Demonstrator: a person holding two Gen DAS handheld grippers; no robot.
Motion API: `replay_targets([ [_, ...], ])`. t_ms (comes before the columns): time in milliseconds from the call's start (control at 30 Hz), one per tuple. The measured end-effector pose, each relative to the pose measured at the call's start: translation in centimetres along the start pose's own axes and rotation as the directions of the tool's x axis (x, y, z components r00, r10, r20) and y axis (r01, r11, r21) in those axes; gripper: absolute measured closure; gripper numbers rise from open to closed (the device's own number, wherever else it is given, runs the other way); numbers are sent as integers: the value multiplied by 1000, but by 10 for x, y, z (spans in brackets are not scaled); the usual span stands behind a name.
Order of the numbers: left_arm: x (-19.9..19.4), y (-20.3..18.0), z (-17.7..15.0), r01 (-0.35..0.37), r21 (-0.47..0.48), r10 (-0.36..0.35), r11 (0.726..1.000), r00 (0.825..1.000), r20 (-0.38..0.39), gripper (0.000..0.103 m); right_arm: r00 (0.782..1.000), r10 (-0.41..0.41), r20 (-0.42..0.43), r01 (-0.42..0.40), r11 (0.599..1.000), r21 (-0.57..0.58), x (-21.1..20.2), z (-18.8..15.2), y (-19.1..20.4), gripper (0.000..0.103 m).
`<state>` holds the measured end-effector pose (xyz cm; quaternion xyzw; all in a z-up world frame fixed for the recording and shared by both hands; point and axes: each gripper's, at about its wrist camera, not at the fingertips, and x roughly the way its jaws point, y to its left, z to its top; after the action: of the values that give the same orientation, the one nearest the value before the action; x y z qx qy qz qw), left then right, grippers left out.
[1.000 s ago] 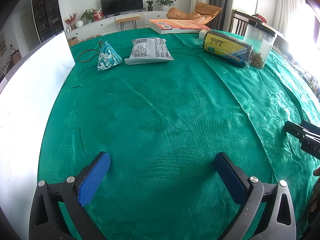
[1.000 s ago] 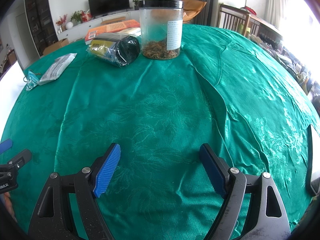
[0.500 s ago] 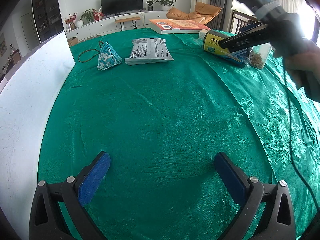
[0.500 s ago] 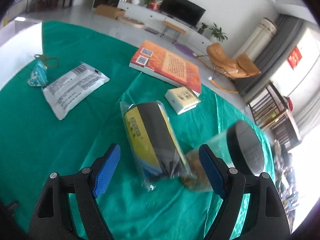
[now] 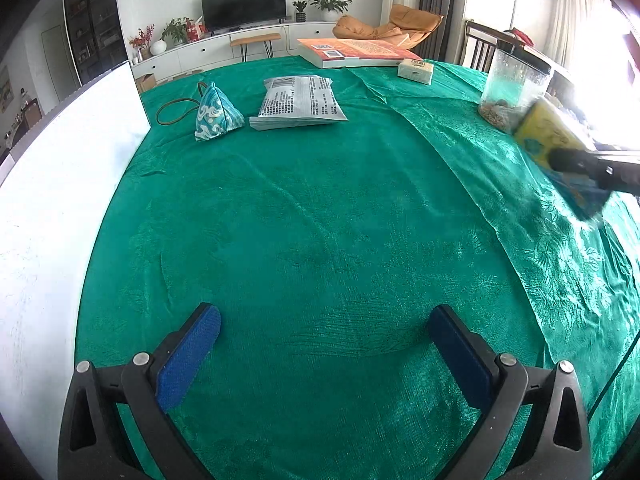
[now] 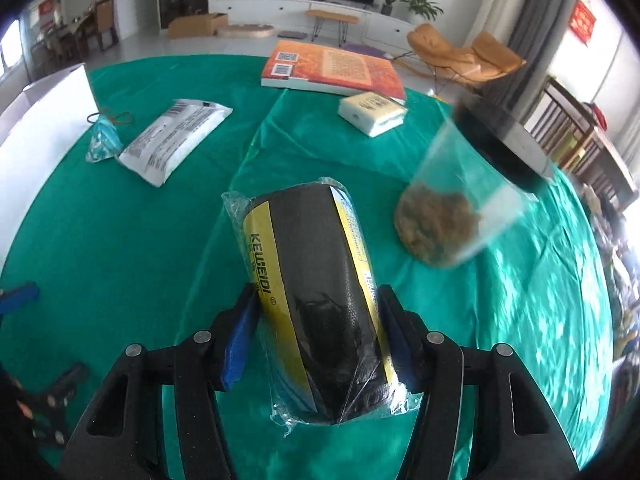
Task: Organize soft objects
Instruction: 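Move the right tool to the yellow-black KEWEIDI bag and grasp it, then grasp the tan tissue packet with the left tool while the right tool holds the KEWEIDI bag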
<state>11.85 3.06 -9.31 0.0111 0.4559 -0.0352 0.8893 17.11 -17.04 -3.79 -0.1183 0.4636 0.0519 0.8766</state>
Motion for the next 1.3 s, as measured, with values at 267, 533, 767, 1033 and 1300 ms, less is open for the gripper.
replay_targets([
  [267, 1, -1, 0, 0, 0, 0, 1000, 1000, 0, 0, 989, -147, 22, 132, 936, 325, -13, -69, -73, 41],
  [533, 1, -1, 0, -1, 1, 1, 1000, 1000, -1, 0, 997, -27, 74, -10, 888, 461, 0, -94, -91, 24],
  [767, 6, -6, 17, 25, 7, -25, 1000, 997, -78, 0, 996, -45, 71, 10, 901, 434, 3, -97, -87, 24],
  [1033, 45, -67, 166, 108, 160, -93, 981, 991, -94, 0, 994, -49, 97, 2, 899, 438, -4, -98, -92, 25],
  [1300, 146, -112, 284, 37, 145, -17, 989, 990, -142, 0, 966, -116, 229, -43, 806, 590, -35, -117, -137, 43],
])
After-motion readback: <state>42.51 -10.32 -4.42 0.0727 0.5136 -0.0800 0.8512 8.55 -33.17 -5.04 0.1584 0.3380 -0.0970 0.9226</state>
